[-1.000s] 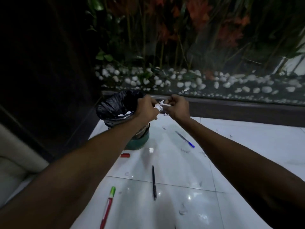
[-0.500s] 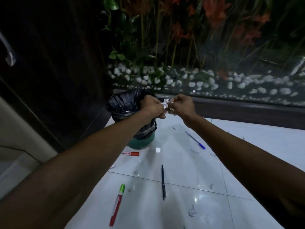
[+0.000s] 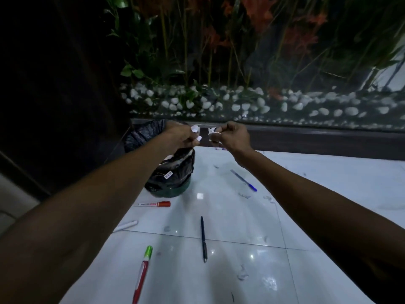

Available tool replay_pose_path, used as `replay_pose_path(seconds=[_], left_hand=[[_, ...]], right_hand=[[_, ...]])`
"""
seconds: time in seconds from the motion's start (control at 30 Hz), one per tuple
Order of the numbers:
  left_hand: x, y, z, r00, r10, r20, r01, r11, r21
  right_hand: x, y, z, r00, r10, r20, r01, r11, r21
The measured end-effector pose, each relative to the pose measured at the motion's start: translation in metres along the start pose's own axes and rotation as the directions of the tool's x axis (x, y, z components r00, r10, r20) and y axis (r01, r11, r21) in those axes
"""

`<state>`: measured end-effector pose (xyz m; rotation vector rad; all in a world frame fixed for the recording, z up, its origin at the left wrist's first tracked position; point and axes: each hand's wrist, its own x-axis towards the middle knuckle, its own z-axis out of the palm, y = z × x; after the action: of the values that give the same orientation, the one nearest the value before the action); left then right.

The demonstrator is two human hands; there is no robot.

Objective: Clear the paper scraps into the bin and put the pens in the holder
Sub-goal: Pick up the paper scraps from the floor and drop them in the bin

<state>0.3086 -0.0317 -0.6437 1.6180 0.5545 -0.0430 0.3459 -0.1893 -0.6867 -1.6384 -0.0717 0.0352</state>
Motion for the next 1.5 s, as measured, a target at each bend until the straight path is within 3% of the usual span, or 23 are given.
replay_pose_path(seconds=[0.1, 0.17, 0.27, 0.33, 0.43, 0.5, 0.6, 0.67, 0.73, 0.83, 0.97, 1.03, 1.1, 1.23, 1.33, 1.43, 1.5], left_hand=[[0.014, -0.013, -0.046, 0.972, 0.025, -0.236, 0.024, 0.979, 0.202], [0.011, -0.022, -0.078, 0.933, 0.136, -0.334, 0.019, 0.906, 0.422], [-0.004, -0.027, -0.099, 0.924, 0.239, -0.297, 0.01, 0.764, 0.645], [-0.006, -0.028, -0.102, 0.93, 0.262, -0.259, -0.023, 0.742, 0.67], [-0.003, -0.026, -0.097, 0.881, 0.386, -0.273, -0.098, 0.713, 0.694], [-0.008, -0.024, -0.081, 0.796, 0.561, -0.227, -0.204, 0.602, 0.772], [-0.008, -0.026, -0.04, 0.613, 0.79, -0.015, -0.45, 0.365, 0.815], [-0.006, -0.025, -0.005, 0.488, 0.854, 0.177, -0.637, 0.21, 0.742], [0.0, -0.026, 0.033, 0.413, 0.852, 0.323, -0.732, 0.098, 0.675], [0.018, -0.041, 0.082, 0.449, 0.821, 0.353, -0.75, 0.131, 0.648], [0.058, -0.093, 0.107, 0.688, 0.674, 0.269, -0.61, 0.336, 0.717], [0.081, -0.12, 0.11, 0.793, 0.561, 0.239, -0.502, 0.378, 0.778], [0.101, -0.137, 0.11, 0.852, 0.464, 0.24, -0.434, 0.373, 0.82], [0.142, -0.144, 0.112, 0.885, 0.346, 0.312, -0.431, 0.355, 0.829], [0.155, -0.15, 0.125, 0.875, 0.262, 0.407, -0.467, 0.236, 0.852], [0.155, -0.157, 0.138, 0.878, 0.217, 0.427, -0.459, 0.126, 0.879], [0.155, -0.16, 0.142, 0.891, 0.224, 0.396, -0.422, 0.082, 0.903]], right_hand=[[-0.004, 0.001, 0.035, 0.982, -0.171, 0.078, 0.179, 0.976, -0.122], [-0.007, -0.003, 0.063, 0.926, -0.306, 0.222, 0.36, 0.893, -0.269], [-0.012, -0.01, 0.092, 0.795, -0.342, 0.501, 0.594, 0.606, -0.529], [-0.014, -0.012, 0.102, 0.764, -0.292, 0.575, 0.631, 0.524, -0.572], [-0.018, -0.013, 0.097, 0.769, -0.361, 0.528, 0.637, 0.512, -0.576], [-0.019, -0.01, 0.079, 0.781, -0.446, 0.437, 0.622, 0.502, -0.601], [-0.014, 0.005, 0.036, 0.838, -0.497, 0.223, 0.511, 0.573, -0.641], [-0.006, 0.021, 0.003, 0.882, -0.45, 0.136, 0.425, 0.64, -0.64], [0.001, 0.041, -0.034, 0.931, -0.355, 0.086, 0.321, 0.683, -0.656], [0.002, 0.07, -0.085, 0.977, -0.213, 0.001, 0.148, 0.677, -0.721], [0.003, 0.112, -0.119, 0.996, -0.079, -0.05, 0.011, 0.63, -0.776], [0.012, 0.136, -0.126, 0.998, -0.021, -0.051, -0.03, 0.571, -0.82], [0.023, 0.153, -0.129, 0.999, 0.039, -0.004, -0.023, 0.503, -0.864], [0.058, 0.169, -0.123, 0.972, 0.078, 0.22, 0.18, 0.346, -0.921], [0.085, 0.181, -0.111, 0.942, 0.141, 0.304, 0.264, 0.245, -0.933], [0.102, 0.195, -0.101, 0.908, 0.197, 0.369, 0.319, 0.242, -0.916], [0.107, 0.202, -0.104, 0.923, 0.093, 0.374, 0.338, 0.273, -0.901]])
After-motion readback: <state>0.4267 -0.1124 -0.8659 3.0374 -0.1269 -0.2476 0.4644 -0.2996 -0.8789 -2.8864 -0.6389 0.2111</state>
